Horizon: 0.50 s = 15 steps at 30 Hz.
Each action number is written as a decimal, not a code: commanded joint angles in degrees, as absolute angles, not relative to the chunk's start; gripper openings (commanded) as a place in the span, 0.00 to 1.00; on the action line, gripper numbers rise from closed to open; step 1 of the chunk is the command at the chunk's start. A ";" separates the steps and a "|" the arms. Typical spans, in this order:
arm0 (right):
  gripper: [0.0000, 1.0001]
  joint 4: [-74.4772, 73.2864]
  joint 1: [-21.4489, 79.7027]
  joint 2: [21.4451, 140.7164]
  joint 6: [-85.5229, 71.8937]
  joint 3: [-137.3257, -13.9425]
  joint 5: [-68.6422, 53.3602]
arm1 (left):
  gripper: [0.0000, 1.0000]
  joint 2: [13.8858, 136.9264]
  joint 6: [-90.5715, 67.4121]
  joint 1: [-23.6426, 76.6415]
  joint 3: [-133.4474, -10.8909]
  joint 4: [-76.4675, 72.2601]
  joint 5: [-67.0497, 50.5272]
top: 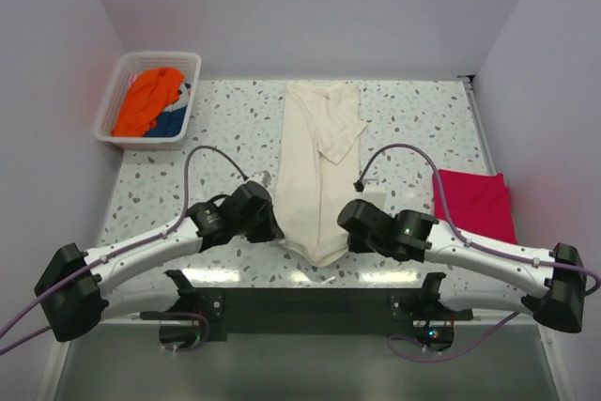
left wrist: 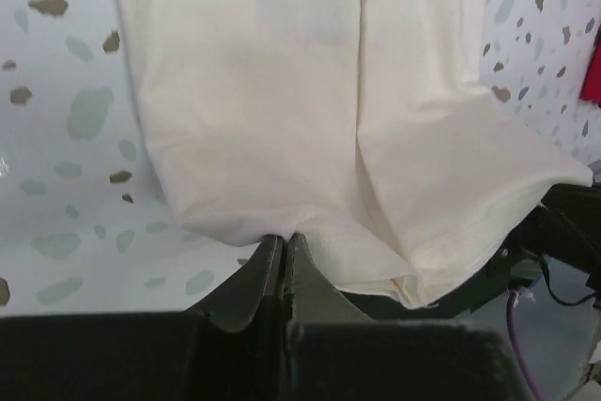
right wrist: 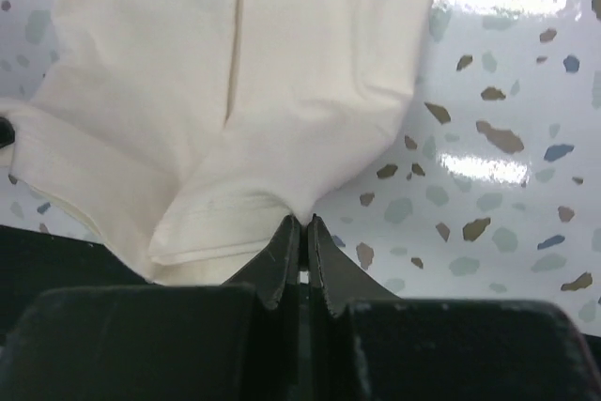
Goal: Fold and stack the t-shirts
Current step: Fold the tshirt
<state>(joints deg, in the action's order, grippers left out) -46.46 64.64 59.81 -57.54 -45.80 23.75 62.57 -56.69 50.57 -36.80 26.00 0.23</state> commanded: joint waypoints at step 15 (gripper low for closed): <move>0.00 -29.19 36.84 84.89 -38.76 -62.04 18.37 | 0.00 89.02 -46.85 34.11 -57.65 13.62 0.44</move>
